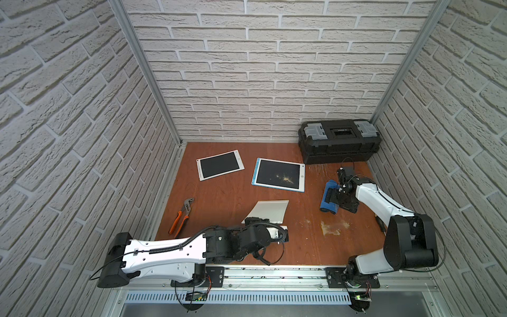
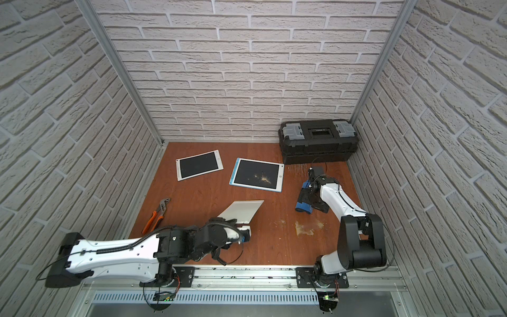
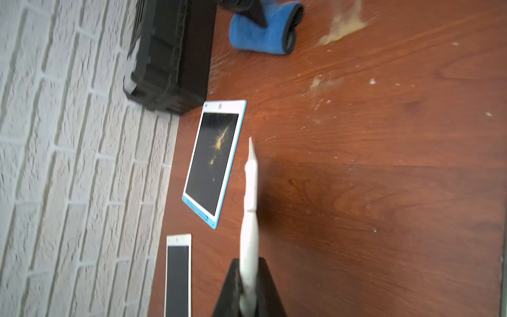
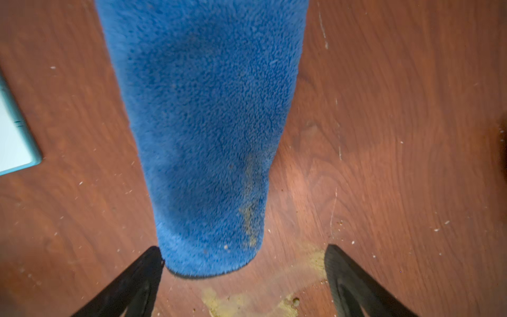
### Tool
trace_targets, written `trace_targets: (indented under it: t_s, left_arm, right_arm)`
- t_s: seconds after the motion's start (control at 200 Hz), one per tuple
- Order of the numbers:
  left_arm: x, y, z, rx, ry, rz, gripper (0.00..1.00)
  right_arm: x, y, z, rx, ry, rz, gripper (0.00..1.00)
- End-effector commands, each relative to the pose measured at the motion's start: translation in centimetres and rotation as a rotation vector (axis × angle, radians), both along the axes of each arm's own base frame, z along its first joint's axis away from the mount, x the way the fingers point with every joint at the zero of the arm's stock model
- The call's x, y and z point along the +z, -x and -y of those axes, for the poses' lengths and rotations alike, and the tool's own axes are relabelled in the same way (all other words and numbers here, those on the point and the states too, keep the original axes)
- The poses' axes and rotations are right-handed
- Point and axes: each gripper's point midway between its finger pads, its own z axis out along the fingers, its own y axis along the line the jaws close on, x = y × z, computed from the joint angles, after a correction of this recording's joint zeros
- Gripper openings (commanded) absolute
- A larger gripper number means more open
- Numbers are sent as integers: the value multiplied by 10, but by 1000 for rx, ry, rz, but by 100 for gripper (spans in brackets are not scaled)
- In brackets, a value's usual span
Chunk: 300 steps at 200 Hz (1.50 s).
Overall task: Wipe the drawing tablet
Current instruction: Adjust the drawing tablet at the center of the board, then pick up the cleaning item at the center of the board.
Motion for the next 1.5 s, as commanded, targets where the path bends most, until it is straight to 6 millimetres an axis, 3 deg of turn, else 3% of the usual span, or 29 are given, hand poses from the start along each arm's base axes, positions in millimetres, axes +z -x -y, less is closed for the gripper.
trace_targets:
  t_s: [0.0, 0.17, 0.335, 0.585, 0.665, 0.7, 0.755, 0.885, 0.985, 1.065, 1.15, 1.215, 1.36, 1.495]
  left_arm:
    - [-2, 23, 15, -180, 25, 100, 0]
    - [-25, 37, 18, -286, 58, 214, 0]
    - [-32, 40, 20, -335, 60, 297, 0]
    - [-37, 56, 21, -463, 38, 343, 0]
    - [-34, 59, 19, -476, 48, 347, 0]
    - [-33, 60, 18, -481, 51, 345, 0]
    - [-32, 61, 17, -490, 60, 343, 0]
    - [-37, 68, 13, -537, 69, 337, 0]
    - [-48, 74, 10, -582, 42, 329, 0]
    - [-48, 78, 7, -606, 37, 319, 0]
    - [-56, 83, 3, -646, 4, 301, 0]
    - [-56, 83, 2, -649, 2, 301, 0]
    - [-57, 87, 0, -673, -14, 291, 0]
    - [-57, 88, -1, -688, -26, 297, 0]
  right_arm:
    - [6, -21, 10, -63, 27, 48, 93]
    - [0, -40, 6, -74, -2, 55, 91]
    - [-5, -54, 2, -78, -29, 58, 90]
    - [-37, -53, -4, -101, -68, -21, 82]
    - [-43, -49, -5, -105, -76, -28, 66]
    - [-42, -48, -6, -104, -79, -24, 46]
    - [-39, -45, -4, -103, -69, -23, 4]
    - [-2, -38, -4, -38, 6, 95, 3]
    - [36, -35, -43, 166, 13, 235, 3]
    - [53, -26, -104, 431, -88, 286, 3]
    - [57, 3, -171, 676, -340, 266, 3]
    - [59, 32, -208, 790, -518, 229, 3]
    - [65, 92, -264, 1004, -666, 144, 3]
    - [78, 128, -298, 1098, -793, 123, 3]
